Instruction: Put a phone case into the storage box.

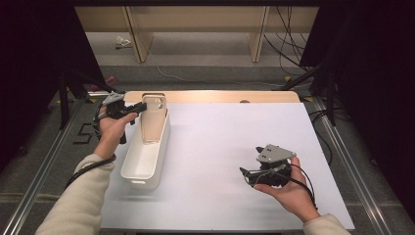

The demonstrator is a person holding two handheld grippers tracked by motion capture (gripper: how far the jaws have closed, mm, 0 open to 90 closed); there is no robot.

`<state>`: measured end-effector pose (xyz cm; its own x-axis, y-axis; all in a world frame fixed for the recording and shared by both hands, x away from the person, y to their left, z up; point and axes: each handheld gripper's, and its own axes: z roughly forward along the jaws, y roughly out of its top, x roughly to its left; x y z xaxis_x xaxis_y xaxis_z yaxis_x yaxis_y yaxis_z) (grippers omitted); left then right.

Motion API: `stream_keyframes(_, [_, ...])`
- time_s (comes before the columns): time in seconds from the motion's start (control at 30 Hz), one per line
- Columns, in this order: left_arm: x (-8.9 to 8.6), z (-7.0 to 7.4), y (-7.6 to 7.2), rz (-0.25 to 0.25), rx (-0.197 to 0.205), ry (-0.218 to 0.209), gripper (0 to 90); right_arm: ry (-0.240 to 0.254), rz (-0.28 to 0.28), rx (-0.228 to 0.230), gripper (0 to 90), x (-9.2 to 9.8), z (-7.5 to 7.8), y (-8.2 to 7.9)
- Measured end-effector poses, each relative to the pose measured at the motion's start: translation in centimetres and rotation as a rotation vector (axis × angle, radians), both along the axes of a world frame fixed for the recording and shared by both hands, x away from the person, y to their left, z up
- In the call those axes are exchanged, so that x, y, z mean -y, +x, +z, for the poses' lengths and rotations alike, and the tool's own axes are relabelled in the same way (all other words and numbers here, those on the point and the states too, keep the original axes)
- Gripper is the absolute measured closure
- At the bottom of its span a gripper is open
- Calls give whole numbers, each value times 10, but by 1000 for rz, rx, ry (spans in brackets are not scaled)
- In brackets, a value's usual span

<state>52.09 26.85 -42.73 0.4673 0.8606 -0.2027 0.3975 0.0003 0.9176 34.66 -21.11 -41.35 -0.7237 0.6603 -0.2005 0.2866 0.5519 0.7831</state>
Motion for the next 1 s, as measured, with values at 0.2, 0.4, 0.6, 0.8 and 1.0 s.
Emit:
stream_keyframes(0.2, [-1, -1, 1, 8, -5, 6, 802, -1, -2, -1, 165, 0, 0, 0])
stream_keyframes(0.4, [-2, -2, 2, 18, -10, 13, 797, 0, 0, -1, 165, 0, 0, 0])
stream_keyframes(0.6, [-2, -2, 3, 26, -13, 30, 791, 0, 1, 0, 165, 0, 0, 0])
stream_keyframes(0.8, [-3, -2, 4, 42, -16, 54, 793, 0, 2, -1, 165, 0, 0, 0])
stream_keyframes(1.0, [-3, -1, 3, 46, -8, 65, 791, -2, 2, -1, 165, 0, 0, 0])
